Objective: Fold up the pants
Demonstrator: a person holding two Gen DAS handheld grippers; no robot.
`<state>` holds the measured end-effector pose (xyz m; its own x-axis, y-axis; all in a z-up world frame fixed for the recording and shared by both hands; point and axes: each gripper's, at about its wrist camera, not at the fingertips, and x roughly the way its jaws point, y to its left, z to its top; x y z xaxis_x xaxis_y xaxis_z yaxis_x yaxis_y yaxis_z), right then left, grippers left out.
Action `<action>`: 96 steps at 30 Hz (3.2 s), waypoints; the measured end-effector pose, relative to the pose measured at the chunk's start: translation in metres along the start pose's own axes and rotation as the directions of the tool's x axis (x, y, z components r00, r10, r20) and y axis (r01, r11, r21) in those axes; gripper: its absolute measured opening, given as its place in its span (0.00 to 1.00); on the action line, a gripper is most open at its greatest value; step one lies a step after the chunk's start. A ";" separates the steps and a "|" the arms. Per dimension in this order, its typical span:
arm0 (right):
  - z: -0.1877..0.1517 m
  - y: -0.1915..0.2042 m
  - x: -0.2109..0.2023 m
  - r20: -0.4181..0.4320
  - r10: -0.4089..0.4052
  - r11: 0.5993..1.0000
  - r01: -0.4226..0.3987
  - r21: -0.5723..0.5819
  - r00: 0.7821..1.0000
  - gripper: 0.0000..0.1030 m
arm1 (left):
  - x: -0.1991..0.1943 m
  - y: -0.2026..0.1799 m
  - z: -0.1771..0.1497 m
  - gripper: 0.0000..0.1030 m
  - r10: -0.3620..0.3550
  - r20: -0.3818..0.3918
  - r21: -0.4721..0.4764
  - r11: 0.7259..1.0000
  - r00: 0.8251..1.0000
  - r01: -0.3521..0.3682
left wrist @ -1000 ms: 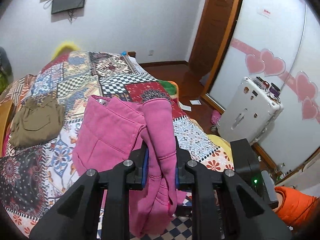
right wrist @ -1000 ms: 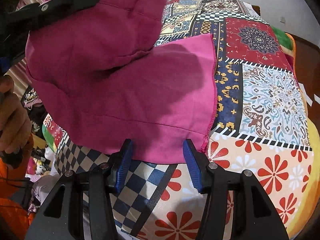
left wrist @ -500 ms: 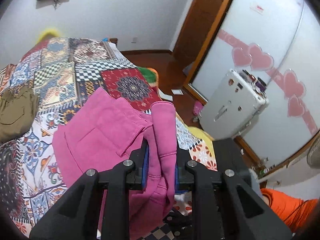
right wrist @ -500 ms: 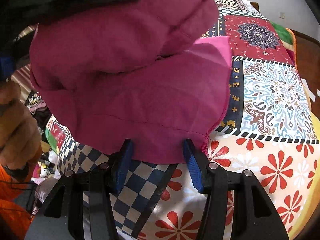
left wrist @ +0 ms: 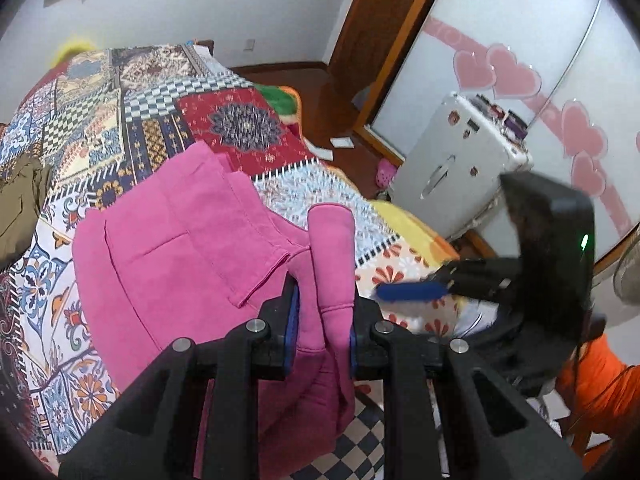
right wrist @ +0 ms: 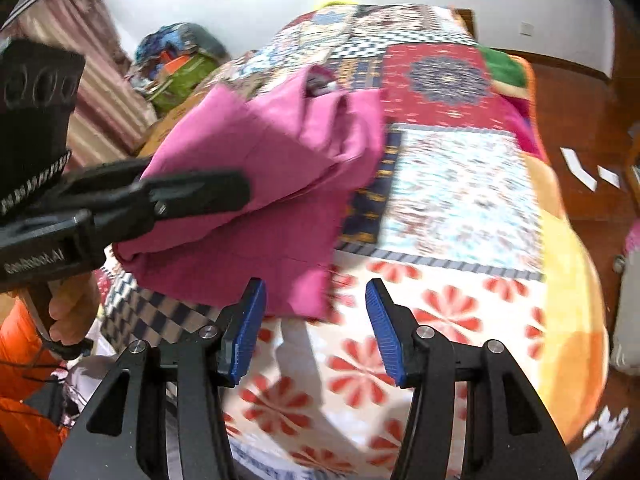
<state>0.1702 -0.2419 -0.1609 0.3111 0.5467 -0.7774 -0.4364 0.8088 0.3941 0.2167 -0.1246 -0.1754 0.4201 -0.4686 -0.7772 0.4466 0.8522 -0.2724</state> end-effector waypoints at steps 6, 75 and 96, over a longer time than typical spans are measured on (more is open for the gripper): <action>-0.012 -0.017 -0.018 0.030 -0.039 0.997 0.037 0.066 0.999 0.48 | 0.011 -0.010 -0.011 0.19 0.049 -0.032 0.051 0.998 0.998 -0.047; 0.025 0.016 0.048 -0.002 -0.057 0.990 0.056 -0.132 0.998 0.43 | -0.004 0.149 -0.017 0.35 0.428 -0.074 -0.138 0.890 0.901 -0.434; 0.034 0.027 0.005 0.125 -0.083 0.996 0.081 0.021 0.989 0.67 | -0.043 0.182 0.011 0.86 0.389 0.010 -0.211 0.901 0.921 -0.378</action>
<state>0.1885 -0.2099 -0.1370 0.4496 0.5004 -0.7400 -0.3922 0.8548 0.3398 0.2883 0.0482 -0.1853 0.5683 -0.1027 -0.8164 0.0772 0.9945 -0.0714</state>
